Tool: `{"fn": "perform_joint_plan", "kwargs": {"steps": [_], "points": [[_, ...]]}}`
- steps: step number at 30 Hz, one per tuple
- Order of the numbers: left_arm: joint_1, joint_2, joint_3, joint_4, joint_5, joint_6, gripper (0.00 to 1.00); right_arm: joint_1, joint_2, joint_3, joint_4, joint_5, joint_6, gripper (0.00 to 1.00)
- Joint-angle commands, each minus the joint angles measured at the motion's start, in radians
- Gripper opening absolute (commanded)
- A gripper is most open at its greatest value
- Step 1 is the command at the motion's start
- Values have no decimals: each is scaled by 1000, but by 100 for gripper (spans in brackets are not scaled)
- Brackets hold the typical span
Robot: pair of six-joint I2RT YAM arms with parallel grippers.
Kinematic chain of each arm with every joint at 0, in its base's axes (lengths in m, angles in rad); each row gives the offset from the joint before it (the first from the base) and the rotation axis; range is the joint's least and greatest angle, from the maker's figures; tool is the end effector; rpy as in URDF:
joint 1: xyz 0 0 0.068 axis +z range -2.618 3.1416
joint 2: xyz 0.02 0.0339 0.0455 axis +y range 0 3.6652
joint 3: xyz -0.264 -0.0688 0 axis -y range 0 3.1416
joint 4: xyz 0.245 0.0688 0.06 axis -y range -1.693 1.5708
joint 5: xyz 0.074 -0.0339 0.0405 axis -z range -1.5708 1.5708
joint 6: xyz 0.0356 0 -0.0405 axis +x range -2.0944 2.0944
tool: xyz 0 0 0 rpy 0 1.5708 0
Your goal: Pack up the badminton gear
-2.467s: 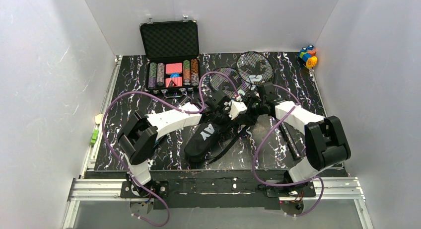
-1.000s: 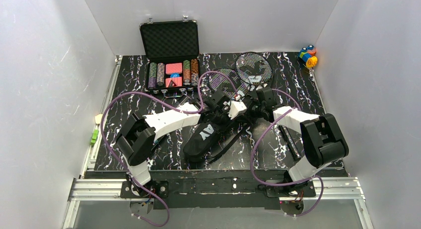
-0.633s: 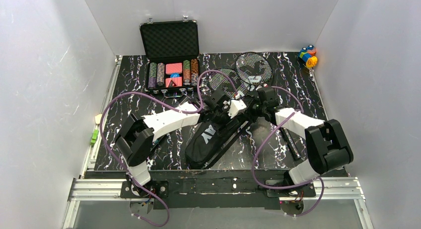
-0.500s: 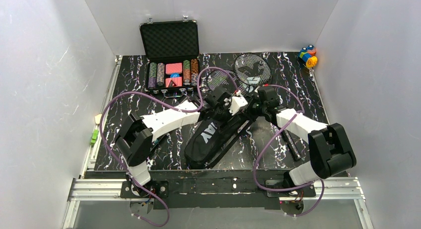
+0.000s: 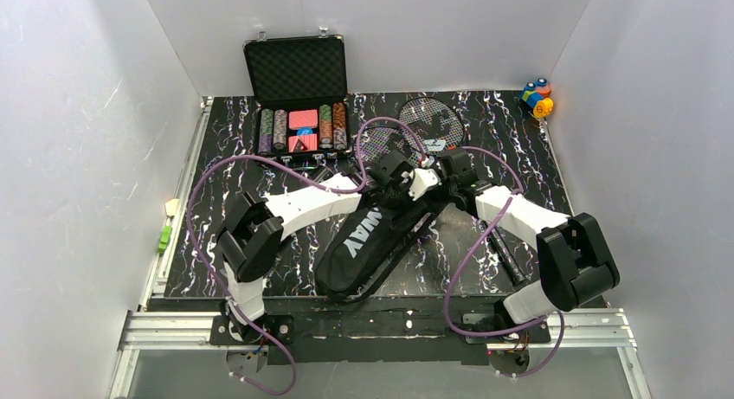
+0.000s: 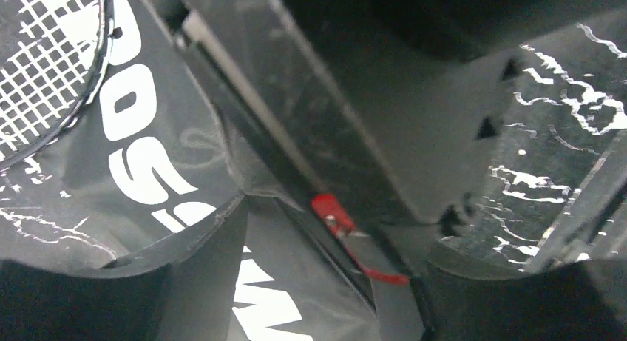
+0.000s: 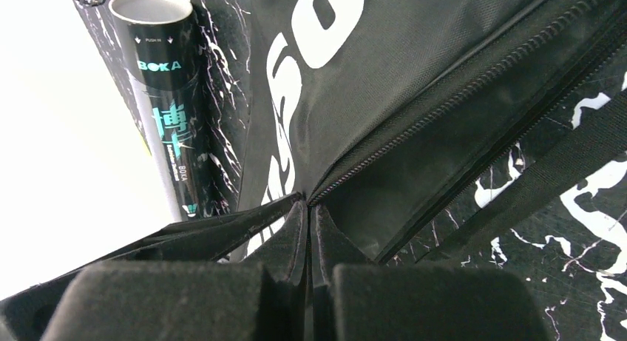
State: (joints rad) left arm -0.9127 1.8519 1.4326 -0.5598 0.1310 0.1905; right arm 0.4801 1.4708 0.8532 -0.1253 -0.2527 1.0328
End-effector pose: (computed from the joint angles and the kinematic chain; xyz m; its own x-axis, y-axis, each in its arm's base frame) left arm 0.2424 -0.3212 0.2315 -0.3415 0.7487 -0.5682 0.9101 0.4145 -0.0008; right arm 0.2691 0.1502 0.2099 -0.8317 0.5043 -0.2322 0.2024 0.6648 0.7191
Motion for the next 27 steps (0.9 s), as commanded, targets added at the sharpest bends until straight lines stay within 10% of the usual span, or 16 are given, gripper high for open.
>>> {"fn": "perform_joint_plan", "kwargs": {"steps": [1,9,16,27], "points": [[-5,-7,-39,12,-58,40,52,5,-3,59,4,-21,-23,1],[-5,-10,-69,19,-197,90,0,-52,-24,96,-81,-27,-68,4],[-5,-71,-86,34,-212,89,0,-149,13,215,-308,62,-239,45],[-4,-105,27,-61,-195,58,0,-171,288,475,-535,196,-392,46]]}}
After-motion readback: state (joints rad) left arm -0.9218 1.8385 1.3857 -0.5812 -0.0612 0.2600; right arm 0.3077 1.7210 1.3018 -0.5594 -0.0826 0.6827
